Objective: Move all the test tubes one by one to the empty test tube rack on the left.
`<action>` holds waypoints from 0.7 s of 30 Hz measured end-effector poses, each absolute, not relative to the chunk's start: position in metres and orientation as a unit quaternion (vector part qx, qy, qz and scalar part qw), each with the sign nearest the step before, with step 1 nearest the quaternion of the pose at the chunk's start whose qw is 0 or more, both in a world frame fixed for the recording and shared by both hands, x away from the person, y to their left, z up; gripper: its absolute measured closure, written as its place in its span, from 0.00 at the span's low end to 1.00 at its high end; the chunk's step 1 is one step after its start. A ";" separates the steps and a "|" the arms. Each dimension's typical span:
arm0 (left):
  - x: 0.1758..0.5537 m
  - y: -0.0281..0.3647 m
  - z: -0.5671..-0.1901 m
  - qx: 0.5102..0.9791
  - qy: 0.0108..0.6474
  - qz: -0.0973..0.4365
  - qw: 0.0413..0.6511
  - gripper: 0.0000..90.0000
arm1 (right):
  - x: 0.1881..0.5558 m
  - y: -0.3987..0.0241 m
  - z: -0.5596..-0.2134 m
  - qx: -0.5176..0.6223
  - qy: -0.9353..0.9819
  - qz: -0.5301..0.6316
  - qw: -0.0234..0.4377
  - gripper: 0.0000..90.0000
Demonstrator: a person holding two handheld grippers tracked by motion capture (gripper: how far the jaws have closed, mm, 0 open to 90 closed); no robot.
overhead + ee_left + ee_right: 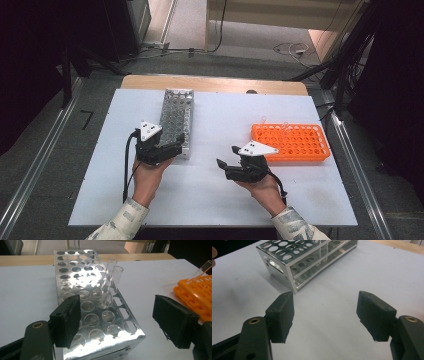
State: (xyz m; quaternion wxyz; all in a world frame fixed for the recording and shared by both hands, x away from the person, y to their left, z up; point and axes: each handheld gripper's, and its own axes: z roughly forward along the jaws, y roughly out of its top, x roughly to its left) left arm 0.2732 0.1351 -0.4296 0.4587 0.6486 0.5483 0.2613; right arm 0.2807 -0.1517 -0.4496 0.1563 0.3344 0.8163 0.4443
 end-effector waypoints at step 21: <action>0.263 0.142 -0.431 0.642 0.550 0.272 0.459 0.23 | 0.285 -0.186 -0.440 0.361 0.798 0.449 0.177 0.31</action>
